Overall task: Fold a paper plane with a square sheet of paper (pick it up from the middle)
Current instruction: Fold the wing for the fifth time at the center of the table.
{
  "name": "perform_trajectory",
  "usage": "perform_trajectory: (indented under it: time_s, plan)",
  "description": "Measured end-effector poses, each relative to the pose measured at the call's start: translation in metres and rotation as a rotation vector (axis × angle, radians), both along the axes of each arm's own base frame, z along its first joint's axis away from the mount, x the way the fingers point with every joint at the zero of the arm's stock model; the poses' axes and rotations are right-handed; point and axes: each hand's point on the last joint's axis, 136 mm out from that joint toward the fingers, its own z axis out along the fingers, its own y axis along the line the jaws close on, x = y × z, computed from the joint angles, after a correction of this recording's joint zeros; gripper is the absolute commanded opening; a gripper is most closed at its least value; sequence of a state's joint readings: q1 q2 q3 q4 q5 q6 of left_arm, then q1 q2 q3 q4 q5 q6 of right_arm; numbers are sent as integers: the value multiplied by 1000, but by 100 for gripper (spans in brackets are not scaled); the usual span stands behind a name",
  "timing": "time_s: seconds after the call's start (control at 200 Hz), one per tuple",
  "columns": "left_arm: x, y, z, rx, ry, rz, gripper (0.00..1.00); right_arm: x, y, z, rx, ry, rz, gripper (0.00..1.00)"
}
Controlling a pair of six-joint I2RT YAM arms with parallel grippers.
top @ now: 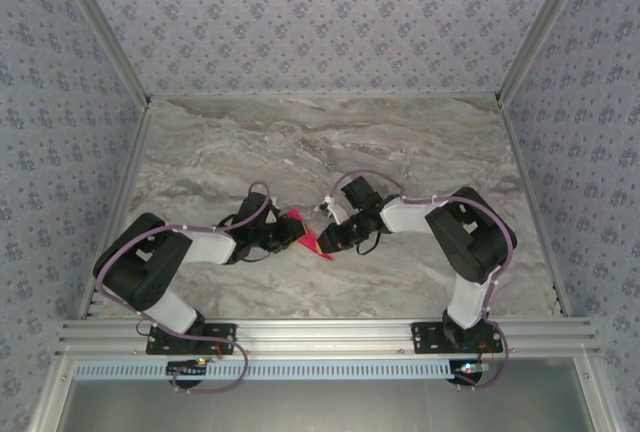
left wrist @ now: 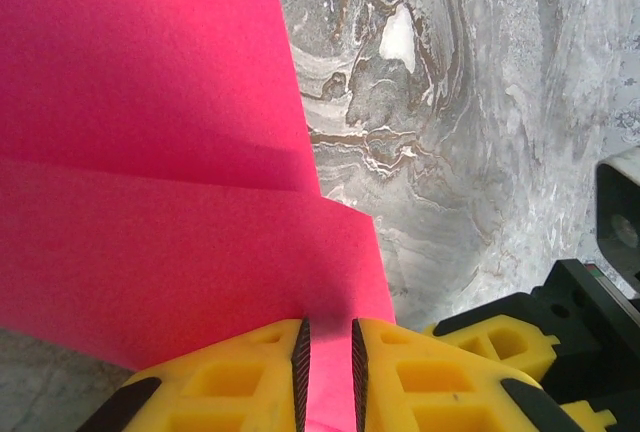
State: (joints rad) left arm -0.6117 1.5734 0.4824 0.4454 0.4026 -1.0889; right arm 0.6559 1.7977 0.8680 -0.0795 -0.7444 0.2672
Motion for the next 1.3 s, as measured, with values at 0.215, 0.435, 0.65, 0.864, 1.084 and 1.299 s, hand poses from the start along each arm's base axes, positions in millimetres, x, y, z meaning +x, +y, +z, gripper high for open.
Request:
perform_trajectory:
  time_s: [0.215, 0.435, 0.65, 0.864, 1.084, 1.299]
  plan:
    - [0, 0, 0, 0, 0, 0, 20, -8, -7, -4, -19, 20, -10, 13]
    - [0, 0, 0, 0, 0, 0, 20, -9, -10, -7, -32, 27, -19, 8]
    - [0, 0, 0, 0, 1, 0, 20, -10, -10, -13, -47, 37, -20, 9]
    - [-1, 0, -1, 2, 3, 0, 20, -9, -11, -10, -56, 32, -22, 14]
    - [0, 1, -1, 6, 5, 3, 20, -12, -15, 2, -64, 16, -24, 16]
    - [0, 1, -1, 6, 5, 3, 20, -15, -17, 0, -74, 26, -20, 9]
